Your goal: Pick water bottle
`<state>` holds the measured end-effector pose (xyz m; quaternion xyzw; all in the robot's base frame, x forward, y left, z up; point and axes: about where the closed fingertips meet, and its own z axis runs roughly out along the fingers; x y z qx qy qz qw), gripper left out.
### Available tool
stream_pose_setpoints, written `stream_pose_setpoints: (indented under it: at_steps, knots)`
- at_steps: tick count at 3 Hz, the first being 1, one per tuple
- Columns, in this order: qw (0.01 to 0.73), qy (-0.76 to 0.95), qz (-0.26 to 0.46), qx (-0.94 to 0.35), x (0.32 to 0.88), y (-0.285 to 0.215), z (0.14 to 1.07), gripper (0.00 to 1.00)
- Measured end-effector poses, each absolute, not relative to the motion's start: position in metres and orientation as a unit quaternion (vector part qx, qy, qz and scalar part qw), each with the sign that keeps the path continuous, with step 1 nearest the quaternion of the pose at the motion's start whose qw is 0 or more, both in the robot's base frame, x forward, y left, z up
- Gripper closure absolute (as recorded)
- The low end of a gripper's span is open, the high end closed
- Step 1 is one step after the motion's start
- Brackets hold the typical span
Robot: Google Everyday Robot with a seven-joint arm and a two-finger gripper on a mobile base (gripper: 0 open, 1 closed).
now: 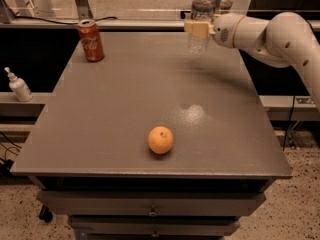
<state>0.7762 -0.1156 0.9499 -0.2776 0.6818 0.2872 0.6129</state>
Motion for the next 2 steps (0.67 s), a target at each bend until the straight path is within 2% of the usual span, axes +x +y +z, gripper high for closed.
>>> stream_pose_setpoints:
  at_steps: [1, 2]
  knots:
    - [0.616, 0.659, 0.318, -0.29, 0.7479, -0.091, 0.9788, 1.0]
    - [0.616, 0.659, 0.32, -0.291, 0.7496, -0.0879, 0.9778, 1.0]
